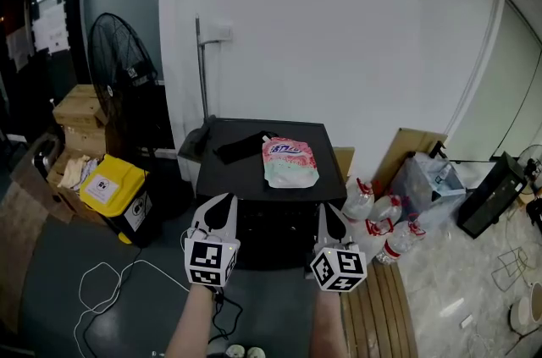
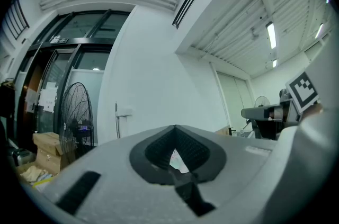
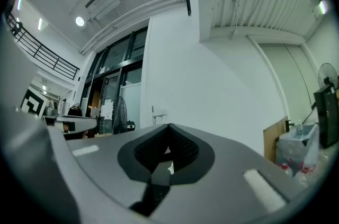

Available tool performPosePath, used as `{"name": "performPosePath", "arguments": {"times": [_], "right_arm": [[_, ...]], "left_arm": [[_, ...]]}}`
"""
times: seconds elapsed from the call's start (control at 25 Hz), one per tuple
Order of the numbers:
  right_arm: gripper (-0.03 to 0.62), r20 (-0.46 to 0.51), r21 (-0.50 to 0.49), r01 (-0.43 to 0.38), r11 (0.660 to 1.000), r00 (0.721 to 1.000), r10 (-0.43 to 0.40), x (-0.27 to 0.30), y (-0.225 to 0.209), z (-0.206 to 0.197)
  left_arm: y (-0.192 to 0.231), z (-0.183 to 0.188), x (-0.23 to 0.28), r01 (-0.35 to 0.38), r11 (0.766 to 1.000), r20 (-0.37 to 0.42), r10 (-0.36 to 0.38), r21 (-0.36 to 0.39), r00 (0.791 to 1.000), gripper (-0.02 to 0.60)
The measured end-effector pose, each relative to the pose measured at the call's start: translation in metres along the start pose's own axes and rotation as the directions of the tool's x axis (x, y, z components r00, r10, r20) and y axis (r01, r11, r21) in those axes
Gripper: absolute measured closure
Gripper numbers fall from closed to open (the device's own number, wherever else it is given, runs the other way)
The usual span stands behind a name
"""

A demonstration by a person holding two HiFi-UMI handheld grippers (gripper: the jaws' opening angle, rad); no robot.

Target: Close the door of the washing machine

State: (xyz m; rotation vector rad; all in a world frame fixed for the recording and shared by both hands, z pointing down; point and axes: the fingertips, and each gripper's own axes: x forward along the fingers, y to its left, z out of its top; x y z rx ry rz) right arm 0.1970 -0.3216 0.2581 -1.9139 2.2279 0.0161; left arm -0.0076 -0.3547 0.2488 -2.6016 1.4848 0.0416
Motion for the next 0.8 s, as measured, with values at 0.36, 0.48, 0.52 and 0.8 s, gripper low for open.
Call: {"name": "performPosePath", "arguments": {"times": [0.36, 0.48, 0.52, 0.8], "right_arm": [[0.583, -0.010, 0.001, -0.018, 1.000, 1.000, 0.018, -0.0023, 0.0095, -0.0044], [0.583, -0.013, 0.003, -0.018, 1.000, 1.000, 0.018, -0.0044, 0.0089, -0.0044], [0.583, -0.014, 0.004, -0.017, 1.000, 1.000, 0.017, -0.0048, 0.0083, -0.0045], [0.583, -0.017, 0.005, -0.016, 1.000, 1.000, 0.016, -0.0078, 0.0068, -0.0051]], "left_arm": [[0.0043, -0.0025, -0.0096, -0.016, 1.000, -0.007, 0.016, 0.011, 1.000, 0.574], [0.0023, -0.0028, -0.0105, -0.016, 1.000, -0.010, 0.016, 0.009, 1.000, 0.574], [0.0013, -0.0028, -0.0102, -0.014, 1.000, -0.009, 0.014, 0.009, 1.000, 0.574], [-0.0033, -0.0041, -0.0097, -0.007, 1.000, -0.012, 0.007, 0.010, 1.000, 0.574]]}}
